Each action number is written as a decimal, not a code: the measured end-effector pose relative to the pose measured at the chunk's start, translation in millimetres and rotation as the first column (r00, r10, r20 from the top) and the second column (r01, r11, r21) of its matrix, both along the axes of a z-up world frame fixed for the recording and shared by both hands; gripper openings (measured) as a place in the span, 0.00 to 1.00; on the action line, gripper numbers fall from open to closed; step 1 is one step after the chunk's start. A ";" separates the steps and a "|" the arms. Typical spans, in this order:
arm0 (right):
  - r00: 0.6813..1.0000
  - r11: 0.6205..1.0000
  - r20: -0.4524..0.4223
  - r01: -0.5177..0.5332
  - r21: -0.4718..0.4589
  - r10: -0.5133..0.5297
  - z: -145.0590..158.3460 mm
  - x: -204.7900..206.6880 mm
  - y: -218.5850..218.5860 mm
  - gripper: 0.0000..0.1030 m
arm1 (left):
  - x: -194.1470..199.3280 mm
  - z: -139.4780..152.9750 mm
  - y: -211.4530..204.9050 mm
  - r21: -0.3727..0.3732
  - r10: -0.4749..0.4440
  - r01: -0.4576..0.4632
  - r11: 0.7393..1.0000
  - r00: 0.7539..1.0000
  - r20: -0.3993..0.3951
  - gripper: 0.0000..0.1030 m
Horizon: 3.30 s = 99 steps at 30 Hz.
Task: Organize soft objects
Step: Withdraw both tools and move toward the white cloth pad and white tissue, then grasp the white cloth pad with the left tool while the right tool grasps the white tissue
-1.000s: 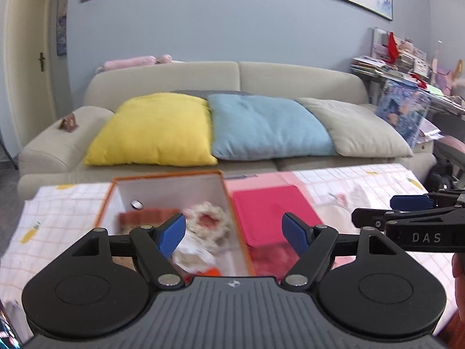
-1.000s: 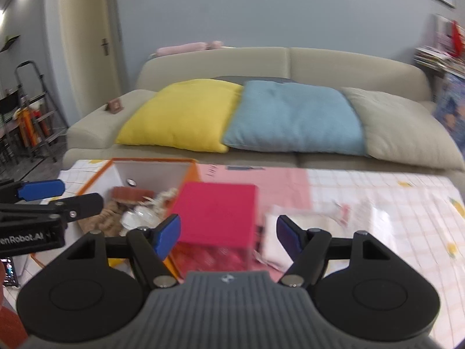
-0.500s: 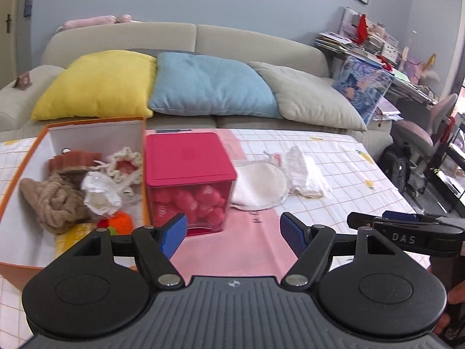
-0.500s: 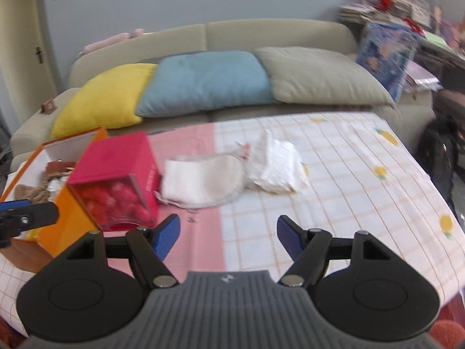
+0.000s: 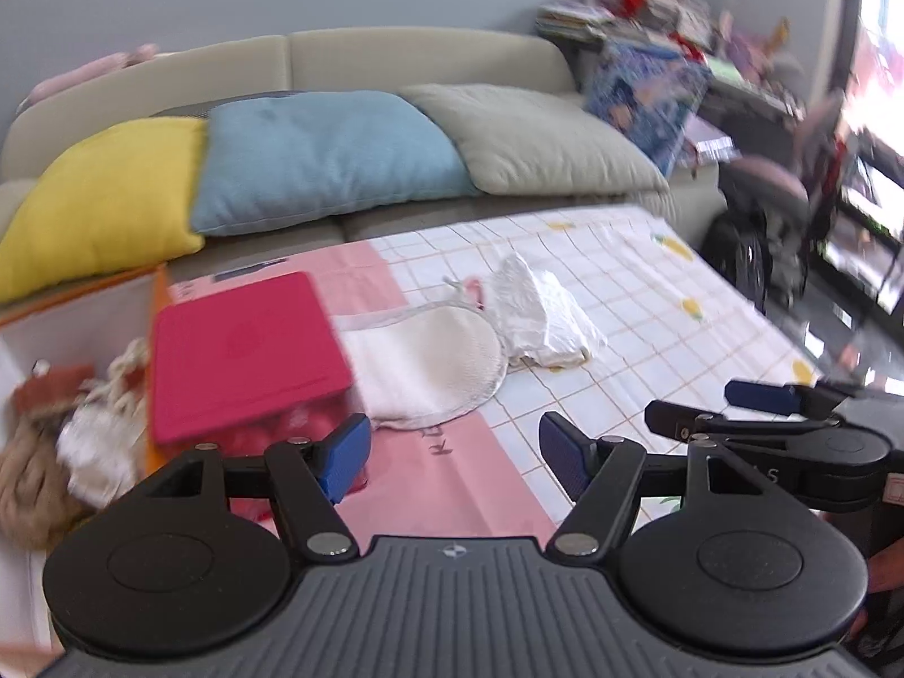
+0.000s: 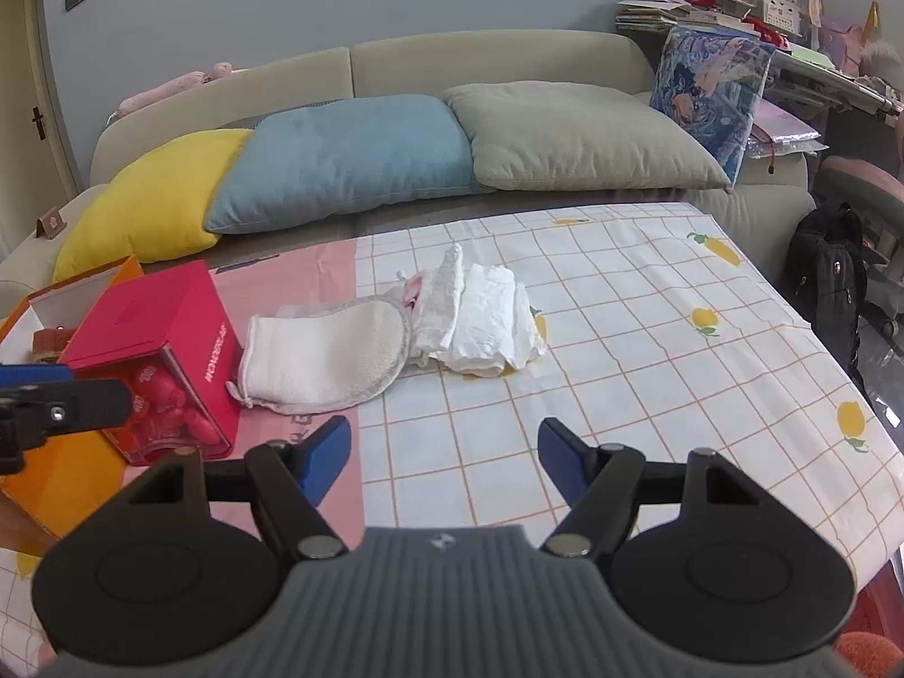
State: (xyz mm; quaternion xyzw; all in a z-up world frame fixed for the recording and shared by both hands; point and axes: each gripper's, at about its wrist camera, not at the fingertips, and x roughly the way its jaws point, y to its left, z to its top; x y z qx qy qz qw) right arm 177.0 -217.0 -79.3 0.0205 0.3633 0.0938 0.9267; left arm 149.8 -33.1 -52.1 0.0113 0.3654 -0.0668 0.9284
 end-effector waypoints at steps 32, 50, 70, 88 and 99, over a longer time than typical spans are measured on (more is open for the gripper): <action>0.988 0.985 -0.152 0.058 0.163 -0.033 -85.9 182.5 -3.4 0.71 | 135.6 -119.2 -57.9 0.241 -0.120 0.141 0.960 0.988 -0.099 0.73; 0.975 0.991 -0.209 0.100 0.092 -0.079 -66.0 149.3 -38.8 0.10 | 136.8 -120.6 -60.0 0.192 -0.146 0.165 0.967 0.983 -0.109 0.00; 0.976 0.992 -0.213 0.065 0.106 -0.041 -78.4 106.8 -40.7 0.11 | 144.4 -126.4 -74.6 0.287 -0.071 0.090 0.954 0.995 -0.076 0.74; 0.981 0.995 -0.192 0.042 0.092 -0.023 -83.1 104.6 -42.0 0.14 | 98.1 -61.7 -57.8 0.138 -0.066 0.058 0.989 0.996 0.058 0.16; 0.981 0.984 -0.179 -0.045 0.174 0.077 -31.3 49.9 -28.8 0.11 | -2.3 -8.9 -44.1 0.101 -0.119 0.113 0.989 0.991 0.059 0.16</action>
